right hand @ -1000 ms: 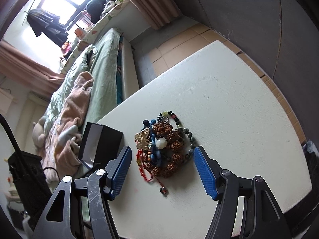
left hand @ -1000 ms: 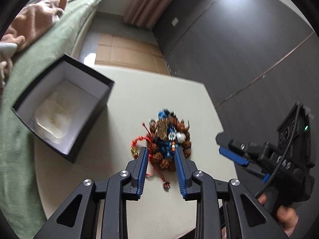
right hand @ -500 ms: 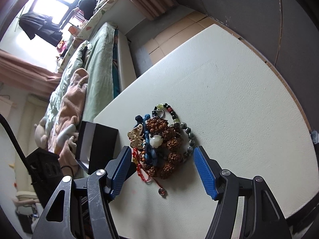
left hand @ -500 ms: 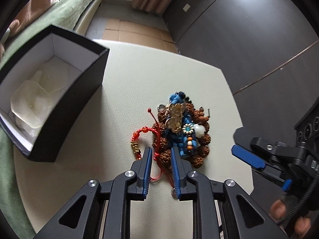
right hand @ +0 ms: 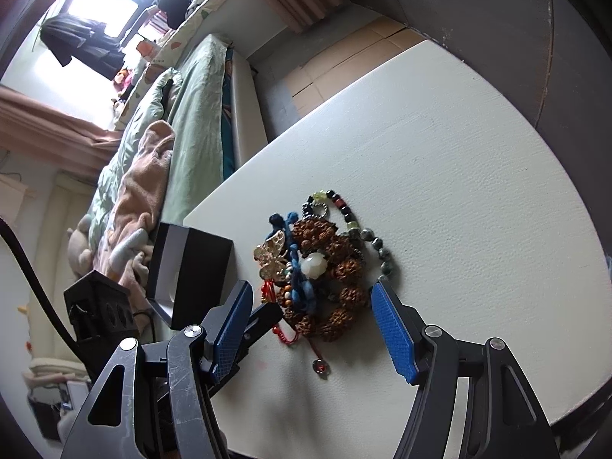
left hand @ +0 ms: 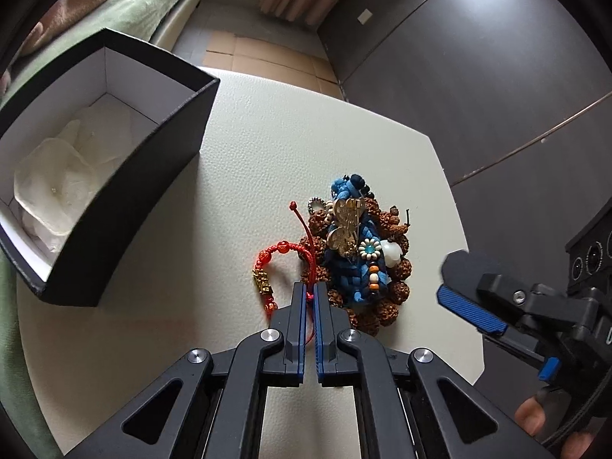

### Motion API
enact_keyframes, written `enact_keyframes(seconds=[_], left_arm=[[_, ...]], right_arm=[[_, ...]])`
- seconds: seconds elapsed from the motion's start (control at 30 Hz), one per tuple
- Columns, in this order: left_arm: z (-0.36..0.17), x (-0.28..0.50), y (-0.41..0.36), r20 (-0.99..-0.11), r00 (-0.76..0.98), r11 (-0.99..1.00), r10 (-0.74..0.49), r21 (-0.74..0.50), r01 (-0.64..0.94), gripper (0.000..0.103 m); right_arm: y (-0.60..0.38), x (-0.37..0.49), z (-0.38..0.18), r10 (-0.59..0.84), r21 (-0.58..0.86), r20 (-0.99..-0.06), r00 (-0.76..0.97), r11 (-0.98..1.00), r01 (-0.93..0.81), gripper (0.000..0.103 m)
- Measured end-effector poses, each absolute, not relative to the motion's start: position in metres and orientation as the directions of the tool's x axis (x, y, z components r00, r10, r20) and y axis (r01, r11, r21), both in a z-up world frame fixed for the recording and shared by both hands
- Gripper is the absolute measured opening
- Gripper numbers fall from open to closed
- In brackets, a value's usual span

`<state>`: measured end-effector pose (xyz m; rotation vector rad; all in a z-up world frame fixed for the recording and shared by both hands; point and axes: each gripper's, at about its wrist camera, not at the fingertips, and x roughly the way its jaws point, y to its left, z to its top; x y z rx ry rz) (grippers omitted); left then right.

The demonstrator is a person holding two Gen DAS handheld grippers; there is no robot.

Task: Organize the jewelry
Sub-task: 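Carry the red bracelet into the box with the left tool while the right tool grasps the blue beaded bracelet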

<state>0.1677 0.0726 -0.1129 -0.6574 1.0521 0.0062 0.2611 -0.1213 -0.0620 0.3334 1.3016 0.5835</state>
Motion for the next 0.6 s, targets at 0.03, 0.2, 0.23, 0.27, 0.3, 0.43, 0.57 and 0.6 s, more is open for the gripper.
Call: enact_keyframes(seconds=[0.03,0.2,0.23,0.27,0.3,0.43,0.57,0.6], left_arm=[[-0.112,0.168,0.074,-0.801,0.519,0.809,-0.298,-0.500,-0.307,0.003],[-0.089,0.149,0.085,-0.760,0.578,0.793,-0.297,-0.534,-0.294,0.003],[-0.083,0.144,0.089,-0.748,0.595,0.786,-0.294,-0.543,-0.295,0.003],[-0.079,0.141,0.092,-0.741,0.604,0.782,-0.292,-0.549,-0.296,0.003],[-0.075,0.137,0.096,-0.732,0.616,0.776,-0.289,-0.557,-0.297,0.003],[-0.063,0.125,0.106,-0.701,0.652,0.757,-0.291,-0.585,-0.291,0.003],[-0.051,0.126,0.111,-0.675,0.676,0.750,-0.295,-0.602,-0.273,0.003],[-0.049,0.124,0.111,-0.667,0.683,0.748,-0.296,-0.607,-0.268,0.003]], right_arm=[[-0.119,0.260,-0.062,0.577,0.542,-0.803,0.149,0.811,-0.220,0.066],[-0.109,0.255,-0.062,0.576,0.533,-0.804,0.149,0.809,-0.250,0.066],[-0.106,0.253,-0.062,0.575,0.529,-0.804,0.152,0.808,-0.258,0.066],[-0.103,0.252,-0.062,0.574,0.526,-0.804,0.156,0.808,-0.266,0.060],[-0.098,0.251,-0.063,0.572,0.520,-0.807,0.150,0.807,-0.279,0.049],[-0.088,0.249,-0.072,0.551,0.498,-0.824,0.133,0.816,-0.294,0.039],[-0.080,0.249,-0.079,0.496,0.435,-0.855,0.152,0.845,-0.311,0.039],[-0.079,0.249,-0.080,0.489,0.426,-0.859,0.154,0.848,-0.314,0.035]])
